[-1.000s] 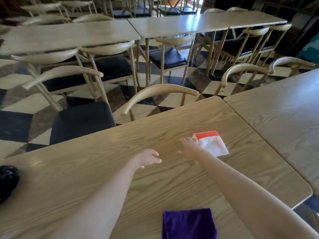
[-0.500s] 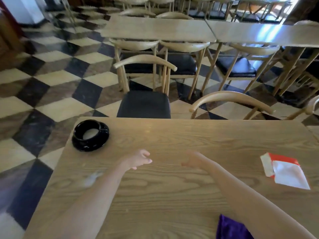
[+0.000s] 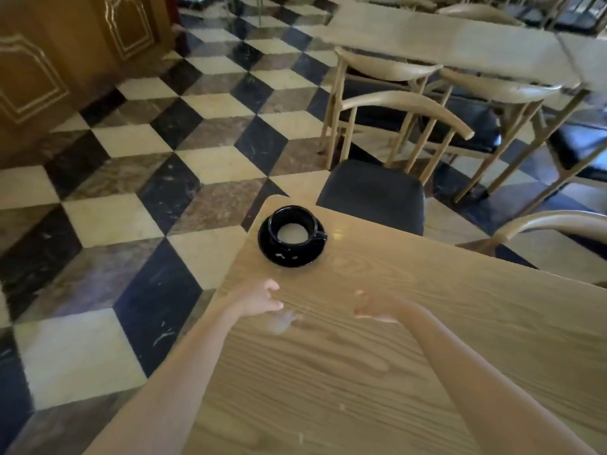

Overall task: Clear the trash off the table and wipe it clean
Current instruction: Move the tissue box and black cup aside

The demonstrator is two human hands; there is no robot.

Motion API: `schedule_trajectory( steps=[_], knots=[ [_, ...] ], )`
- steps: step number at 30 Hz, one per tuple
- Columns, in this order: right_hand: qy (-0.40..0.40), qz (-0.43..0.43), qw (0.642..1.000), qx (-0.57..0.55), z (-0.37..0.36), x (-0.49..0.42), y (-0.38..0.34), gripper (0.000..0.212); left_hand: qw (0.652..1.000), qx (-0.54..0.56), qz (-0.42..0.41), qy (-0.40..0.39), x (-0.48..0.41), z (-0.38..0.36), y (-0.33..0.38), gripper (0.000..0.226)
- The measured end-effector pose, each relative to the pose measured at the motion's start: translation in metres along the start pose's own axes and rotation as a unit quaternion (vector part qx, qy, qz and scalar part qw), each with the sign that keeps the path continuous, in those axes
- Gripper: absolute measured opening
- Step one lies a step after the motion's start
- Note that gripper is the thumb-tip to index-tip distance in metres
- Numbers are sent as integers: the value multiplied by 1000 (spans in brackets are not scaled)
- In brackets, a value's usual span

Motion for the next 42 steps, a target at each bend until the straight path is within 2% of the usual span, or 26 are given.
schedule_trajectory(
  steps=[10, 15, 19, 25, 32, 38, 42],
  knots=[
    [18, 35, 999, 33, 31, -58, -58, 60, 1000, 24, 0, 11, -43, 61, -44, 56],
    [40, 34, 999, 5, 49, -81, -65, 55, 994, 102, -10, 39, -70, 79, -36, 67],
    [72, 6, 997, -42, 56, -101, -60, 46, 981, 189, -29, 34, -90, 82, -19, 68],
    [101, -3, 982, -160, 60, -121, -56, 40, 966, 251, -38, 41, -113, 84, -1, 71],
    [105, -1, 940, -326, 49, -134, -57, 55, 955, 284, -73, 52, -122, 76, 5, 59],
    [129, 1, 940, -315, 45, -132, -54, 43, 933, 351, -58, 54, -117, 72, 5, 64],
    [134, -7, 934, -331, 39, -122, -44, 43, 925, 372, -68, 35, -108, 64, 10, 65]
  ],
)
Point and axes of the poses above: each hand's wrist, its own x-axis away from the middle knuckle, its own z-axis out of the back of the hand, y = z × x, the point moved 3 cm from there along -x, towards the middle knuckle, and after that the axes turned 7 degrees about z, right-handed, at the moved point
